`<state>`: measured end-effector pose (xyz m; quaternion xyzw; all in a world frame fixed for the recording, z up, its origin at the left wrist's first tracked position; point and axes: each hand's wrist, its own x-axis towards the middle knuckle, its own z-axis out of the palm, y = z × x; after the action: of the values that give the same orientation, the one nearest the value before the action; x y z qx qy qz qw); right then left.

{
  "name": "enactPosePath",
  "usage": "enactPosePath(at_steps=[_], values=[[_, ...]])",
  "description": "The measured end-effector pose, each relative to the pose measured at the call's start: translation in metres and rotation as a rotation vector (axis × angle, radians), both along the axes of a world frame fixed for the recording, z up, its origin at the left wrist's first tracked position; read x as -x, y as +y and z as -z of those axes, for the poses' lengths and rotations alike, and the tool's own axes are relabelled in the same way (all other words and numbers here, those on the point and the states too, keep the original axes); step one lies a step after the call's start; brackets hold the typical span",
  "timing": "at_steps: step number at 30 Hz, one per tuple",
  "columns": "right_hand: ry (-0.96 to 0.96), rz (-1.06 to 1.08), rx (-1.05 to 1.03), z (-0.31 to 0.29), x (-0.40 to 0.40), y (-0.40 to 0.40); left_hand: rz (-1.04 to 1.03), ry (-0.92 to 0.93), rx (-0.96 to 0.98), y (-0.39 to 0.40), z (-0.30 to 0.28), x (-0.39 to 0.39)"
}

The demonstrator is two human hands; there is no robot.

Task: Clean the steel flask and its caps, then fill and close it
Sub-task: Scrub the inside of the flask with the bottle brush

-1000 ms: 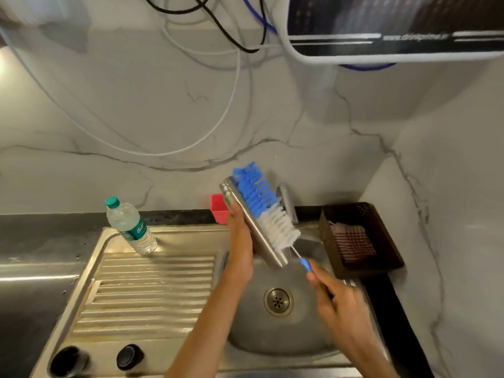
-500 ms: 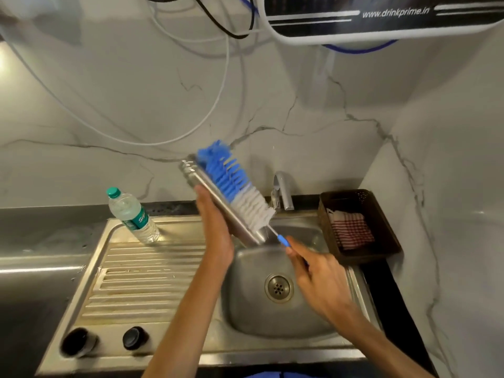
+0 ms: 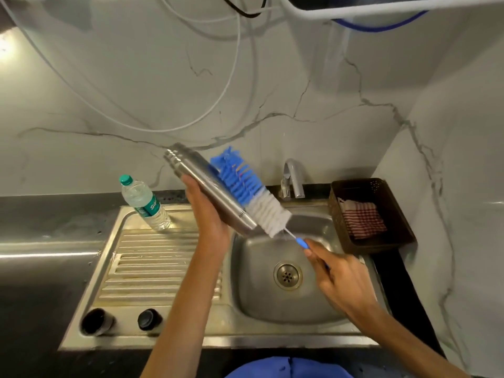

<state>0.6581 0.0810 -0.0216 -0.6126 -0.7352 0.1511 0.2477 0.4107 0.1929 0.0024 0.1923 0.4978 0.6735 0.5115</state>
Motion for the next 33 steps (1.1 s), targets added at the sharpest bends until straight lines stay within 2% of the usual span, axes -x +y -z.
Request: enactPosePath(at_steps=[2, 6, 8, 10, 13, 17, 24, 27, 29, 31, 33], values=[[0.003, -0.020, 0.024, 0.002, -0.003, -0.005, -0.028, -0.027, -0.031, 0.005, -0.008, 0.010], [0.037, 0.074, -0.026, 0.005, 0.016, 0.023, 0.203, 0.149, 0.012, -0.027, -0.005, -0.037], [0.036, 0.098, -0.012, 0.002, 0.012, 0.019, 0.255, 0.205, -0.038, -0.024, -0.017, -0.035], [0.045, 0.107, -0.010, -0.003, 0.001, 0.001, 0.163, 0.244, -0.080, -0.007, -0.033, -0.014], [0.085, 0.120, -0.018, -0.002, 0.003, -0.014, 0.039, 0.147, -0.026, 0.002, -0.042, -0.008], [0.148, 0.199, -0.035, 0.007, 0.021, 0.001, 0.154, 0.166, 0.134, -0.023, -0.038, -0.045], [0.168, 0.120, -0.029, 0.006, 0.002, -0.030, 0.001, 0.223, 0.066, 0.007, -0.040, -0.002], [0.254, 0.157, -0.119, 0.003, 0.020, -0.009, 0.116, 0.282, 0.040, -0.018, -0.030, -0.029], [0.288, 0.168, -0.136, 0.001, 0.024, -0.003, 0.167, 0.266, 0.037, -0.024, -0.029, -0.038], [0.253, 0.123, -0.110, 0.000, 0.016, -0.010, 0.059, 0.256, 0.071, -0.009, -0.035, -0.021], [0.205, 0.071, -0.060, -0.002, 0.010, -0.022, 0.034, 0.124, 0.046, 0.011, -0.042, 0.006]])
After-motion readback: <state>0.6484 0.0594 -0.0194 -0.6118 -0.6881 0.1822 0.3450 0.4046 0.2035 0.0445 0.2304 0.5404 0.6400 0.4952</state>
